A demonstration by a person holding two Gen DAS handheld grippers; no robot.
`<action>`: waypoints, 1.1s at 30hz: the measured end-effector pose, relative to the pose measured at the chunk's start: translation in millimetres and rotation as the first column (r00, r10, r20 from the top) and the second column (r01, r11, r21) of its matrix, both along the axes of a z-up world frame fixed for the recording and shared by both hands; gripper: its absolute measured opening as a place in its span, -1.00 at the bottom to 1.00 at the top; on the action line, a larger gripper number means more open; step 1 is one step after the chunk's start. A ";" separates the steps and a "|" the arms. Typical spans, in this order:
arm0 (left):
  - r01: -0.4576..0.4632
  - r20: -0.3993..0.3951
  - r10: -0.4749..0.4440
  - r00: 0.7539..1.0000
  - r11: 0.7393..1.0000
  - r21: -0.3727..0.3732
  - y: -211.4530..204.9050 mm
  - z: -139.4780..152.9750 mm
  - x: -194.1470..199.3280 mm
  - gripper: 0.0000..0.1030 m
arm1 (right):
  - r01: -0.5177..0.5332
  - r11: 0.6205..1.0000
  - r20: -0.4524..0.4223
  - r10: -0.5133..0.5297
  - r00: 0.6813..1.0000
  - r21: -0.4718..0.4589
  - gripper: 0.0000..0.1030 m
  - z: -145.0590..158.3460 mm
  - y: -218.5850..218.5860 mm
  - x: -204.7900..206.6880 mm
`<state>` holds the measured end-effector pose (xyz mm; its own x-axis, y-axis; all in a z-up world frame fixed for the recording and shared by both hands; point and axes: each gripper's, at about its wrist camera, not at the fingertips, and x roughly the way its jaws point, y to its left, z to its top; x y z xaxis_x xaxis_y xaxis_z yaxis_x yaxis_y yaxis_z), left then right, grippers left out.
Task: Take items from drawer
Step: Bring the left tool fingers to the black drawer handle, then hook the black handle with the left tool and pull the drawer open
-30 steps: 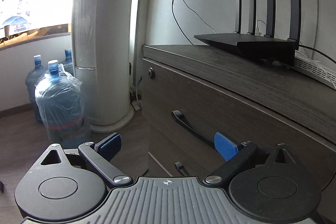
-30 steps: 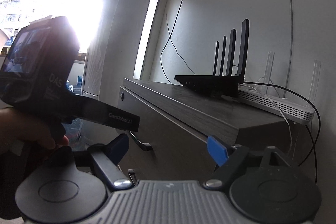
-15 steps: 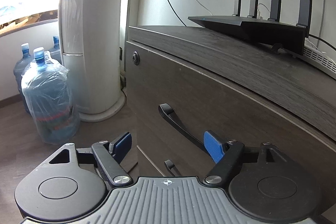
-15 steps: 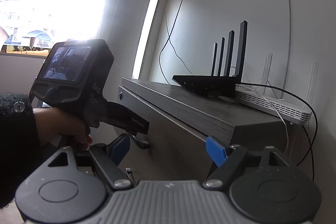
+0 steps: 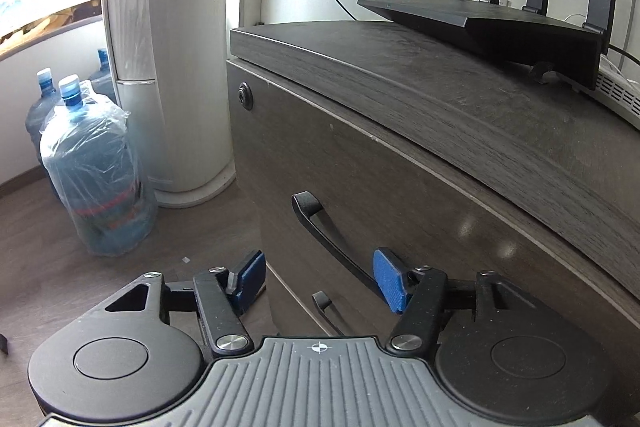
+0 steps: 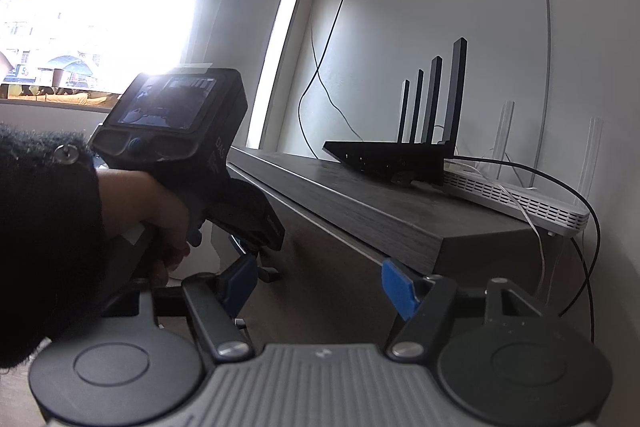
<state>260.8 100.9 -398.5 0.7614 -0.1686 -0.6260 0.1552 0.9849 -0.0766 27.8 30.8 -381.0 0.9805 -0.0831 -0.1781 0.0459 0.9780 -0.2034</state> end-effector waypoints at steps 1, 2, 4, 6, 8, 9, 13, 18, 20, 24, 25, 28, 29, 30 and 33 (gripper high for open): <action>0.000 -0.006 0.000 1.000 1.000 -0.007 -0.2 0.4 0.0 0.08 | 0.000 1.000 0.001 0.000 1.000 0.000 0.38 0.2 0.1 -0.3; -0.002 -0.013 0.001 1.000 1.000 -0.014 -0.8 1.0 0.4 -0.01 | 0.000 1.000 0.001 0.000 1.000 0.000 0.37 0.3 -0.2 -0.3; -0.001 -0.039 -0.001 0.999 0.999 -0.034 -1.4 3.2 2.5 -0.15 | 0.000 1.000 0.003 0.000 1.000 0.002 0.38 0.6 -0.8 -0.5; 0.005 -0.070 -0.007 0.998 0.999 -0.032 -2.2 6.3 7.0 -0.20 | 0.002 1.000 0.007 -0.002 1.000 0.005 0.38 1.6 -2.0 -1.2; 0.003 -0.111 -0.009 0.994 0.999 -0.050 0.1 8.7 12.8 -0.21 | 0.003 1.000 0.012 -0.003 1.000 0.011 0.38 2.6 -3.4 -2.6; -0.008 -0.147 -0.004 0.989 0.996 -0.084 4.4 9.4 17.7 -0.21 | 0.003 1.000 0.015 -0.003 1.000 0.016 0.39 2.8 -4.2 -3.7; -0.036 -0.255 -0.007 0.967 0.986 -0.165 18.1 9.5 33.3 -0.18 | 0.002 1.000 0.019 -0.003 1.000 0.028 0.41 3.2 -5.7 -6.9; -0.061 -0.337 -0.016 0.941 0.974 -0.216 28.1 8.7 44.9 -0.20 | -0.004 0.999 0.028 0.003 1.000 0.033 0.45 7.0 -7.4 -8.9; -0.044 -0.334 -0.031 0.942 0.976 -0.212 29.6 8.6 44.5 -0.19 | -0.003 0.999 0.034 0.001 0.999 0.036 0.46 8.4 -9.1 -9.8; -0.033 -0.316 -0.024 0.948 0.984 -0.173 25.3 10.1 36.8 -0.18 | 0.000 0.999 0.040 -0.002 0.999 0.039 0.47 10.8 -12.1 -10.2; -0.028 -0.310 -0.025 0.951 0.986 -0.167 25.6 10.2 35.0 -0.17 | -0.001 0.999 0.043 -0.001 0.999 0.038 0.47 11.6 -12.4 -10.3; -0.034 -0.315 -0.024 0.949 0.984 -0.176 28.6 9.6 34.0 -0.16 | -0.004 0.999 0.049 0.002 0.999 0.038 0.48 13.5 -12.9 -10.2; -0.034 -0.313 -0.022 0.949 0.985 -0.171 28.1 10.2 34.5 -0.16 | -0.004 0.999 0.052 0.002 0.999 0.038 0.48 14.3 -13.6 -9.6; -0.032 -0.310 -0.020 0.951 0.986 -0.164 26.9 11.2 34.5 -0.16 | -0.005 0.999 0.054 0.003 0.999 0.038 0.48 15.1 -14.4 -9.2; -0.030 -0.299 -0.012 0.954 0.990 -0.138 25.8 12.9 32.3 -0.16 | -0.013 0.999 0.058 0.011 0.998 0.040 0.48 17.8 -15.0 -9.9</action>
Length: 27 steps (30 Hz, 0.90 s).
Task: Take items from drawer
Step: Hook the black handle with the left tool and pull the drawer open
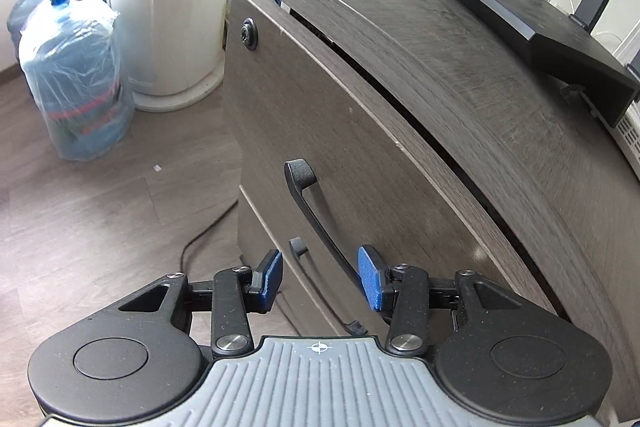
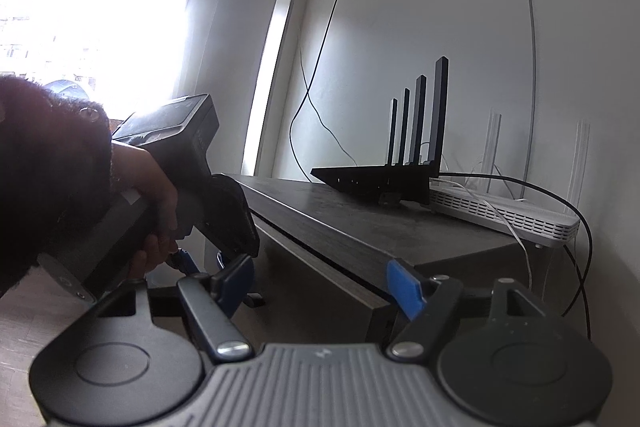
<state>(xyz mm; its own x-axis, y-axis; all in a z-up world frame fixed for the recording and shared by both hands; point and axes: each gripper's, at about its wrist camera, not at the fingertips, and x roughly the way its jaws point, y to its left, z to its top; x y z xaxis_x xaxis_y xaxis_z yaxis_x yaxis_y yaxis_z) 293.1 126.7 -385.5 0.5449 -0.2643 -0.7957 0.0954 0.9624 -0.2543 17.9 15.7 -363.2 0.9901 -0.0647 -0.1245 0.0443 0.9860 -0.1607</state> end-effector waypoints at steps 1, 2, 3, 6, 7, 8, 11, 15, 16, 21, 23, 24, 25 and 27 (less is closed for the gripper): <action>0.001 0.006 -0.001 1.000 1.000 0.013 -0.2 -0.1 -0.1 -0.16 | -0.004 1.000 0.002 0.004 1.000 -0.001 0.48 0.9 0.1 -0.2; 0.001 0.014 -0.001 1.000 1.000 0.021 -0.5 -0.1 -1.1 -0.16 | -0.009 1.000 0.004 0.009 1.000 -0.002 0.48 1.8 0.2 -0.2; -0.001 0.020 0.000 1.000 1.000 0.026 0.8 -0.9 -1.6 -0.15 | -0.015 1.000 0.005 0.015 1.000 -0.002 0.48 2.9 0.2 0.2; 0.000 0.039 -0.001 0.999 0.999 0.037 4.8 -1.7 -6.3 -0.12 | -0.030 1.000 -0.003 0.030 1.000 0.005 0.50 5.4 -1.8 2.1; 0.000 0.042 -0.002 0.999 0.999 0.042 5.9 -1.4 -7.1 -0.12 | -0.033 0.999 -0.007 0.033 0.999 0.007 0.51 5.8 -2.6 2.9; 0.000 0.045 -0.003 0.999 0.999 0.047 6.9 -1.1 -8.0 -0.12 | -0.038 0.999 -0.013 0.038 0.999 0.011 0.51 6.1 -3.4 3.6; 0.003 0.053 -0.007 0.999 0.998 0.063 9.5 -0.3 -10.9 -0.11 | -0.047 0.999 -0.027 0.048 0.998 0.026 0.51 7.1 -5.6 5.8; 0.002 0.071 -0.008 0.997 0.996 0.085 13.4 -1.1 -15.3 -0.05 | -0.055 0.998 -0.035 0.056 0.998 0.034 0.52 8.3 -6.3 5.8; 0.002 0.074 -0.008 0.997 0.996 0.086 14.6 -1.3 -16.5 -0.04 | -0.056 0.998 -0.037 0.057 0.998 0.037 0.53 8.4 -6.3 5.4; 0.003 0.084 -0.011 0.996 0.996 0.088 22.7 -2.0 -21.6 -0.02 | -0.076 0.996 -0.044 0.077 0.996 0.045 0.53 8.3 -4.4 2.1; 0.002 0.082 -0.009 0.997 0.996 0.084 27.1 -2.5 -22.8 0.00 | -0.086 0.995 -0.047 0.088 0.995 0.045 0.53 8.1 -3.1 1.2; 0.003 0.082 -0.010 0.997 0.996 0.084 28.8 -2.8 -23.5 0.00 | -0.091 0.995 -0.048 0.093 0.994 0.047 0.53 8.0 -2.5 1.0; 0.003 0.083 -0.010 0.996 0.996 0.085 30.0 -2.8 -24.3 0.00 | -0.095 0.994 -0.050 0.097 0.994 0.049 0.53 7.9 -2.0 0.8; 0.004 0.091 -0.013 0.996 0.996 0.094 31.7 -3.0 -27.2 0.01 | -0.103 0.993 -0.051 0.106 0.993 0.052 0.53 7.7 -0.7 0.0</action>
<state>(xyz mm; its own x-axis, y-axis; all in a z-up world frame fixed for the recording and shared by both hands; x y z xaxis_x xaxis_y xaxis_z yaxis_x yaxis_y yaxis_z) 265.9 158.4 -388.6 0.6143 -0.1963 -0.7643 0.1223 0.9806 -0.1534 18.0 15.0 -355.5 0.9830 0.0465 -0.1777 -0.0671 0.9915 -0.1115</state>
